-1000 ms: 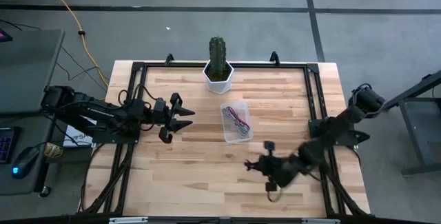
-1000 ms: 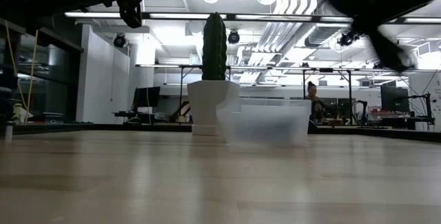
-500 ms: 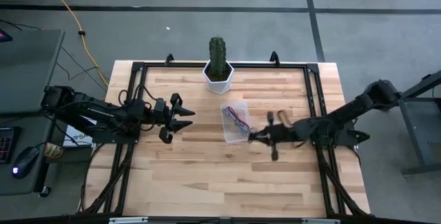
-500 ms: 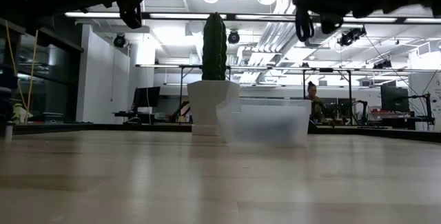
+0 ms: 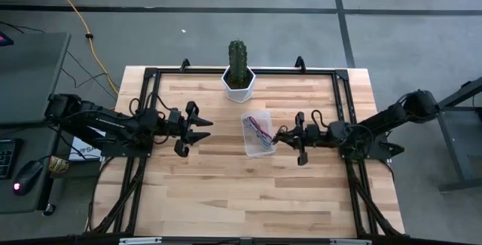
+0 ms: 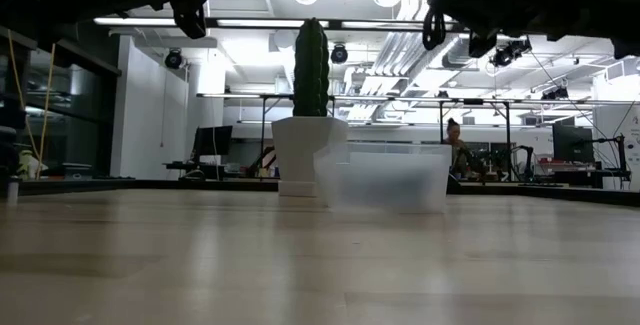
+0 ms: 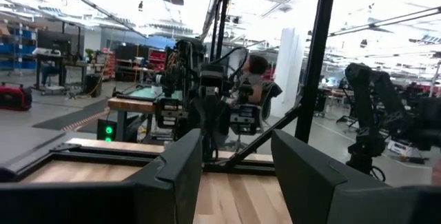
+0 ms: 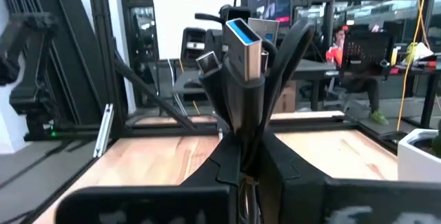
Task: Pick and place USB-C Cables
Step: Put the black white charger cable into the transparent bin
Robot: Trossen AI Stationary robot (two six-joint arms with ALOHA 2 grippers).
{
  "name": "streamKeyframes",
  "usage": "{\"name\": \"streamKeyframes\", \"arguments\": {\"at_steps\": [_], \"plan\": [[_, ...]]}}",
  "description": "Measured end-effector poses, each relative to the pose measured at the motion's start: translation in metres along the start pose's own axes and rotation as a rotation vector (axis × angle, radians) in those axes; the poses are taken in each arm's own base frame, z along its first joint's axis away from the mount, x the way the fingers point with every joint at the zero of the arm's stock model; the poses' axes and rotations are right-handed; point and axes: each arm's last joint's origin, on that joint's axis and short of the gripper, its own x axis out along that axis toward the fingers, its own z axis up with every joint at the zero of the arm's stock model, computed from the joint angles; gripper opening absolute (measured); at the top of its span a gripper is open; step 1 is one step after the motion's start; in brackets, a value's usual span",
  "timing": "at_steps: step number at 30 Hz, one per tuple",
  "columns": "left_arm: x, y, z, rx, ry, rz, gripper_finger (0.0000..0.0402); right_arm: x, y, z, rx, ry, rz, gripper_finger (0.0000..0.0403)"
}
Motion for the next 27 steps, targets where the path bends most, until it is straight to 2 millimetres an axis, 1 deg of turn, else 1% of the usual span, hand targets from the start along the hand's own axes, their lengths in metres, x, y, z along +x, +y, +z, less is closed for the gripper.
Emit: {"name": "streamKeyframes", "arguments": {"at_steps": [8,15,27], "plan": [[0.0,0.0003,-0.0024,-0.001,0.025,0.003,0.0154,0.01,0.0025,0.0037,-0.015,0.068,0.007,0.0005],[0.0,0.0003,-0.0023,-0.001,0.024,0.003,0.0154,0.0104,0.0015,0.0018,-0.014,0.091,-0.032,0.0005],[0.0,0.0003,-0.0023,-0.002,0.024,0.003,0.0154,0.0104,0.0015,0.0015,-0.014,0.095,-0.033,0.0005]]}}
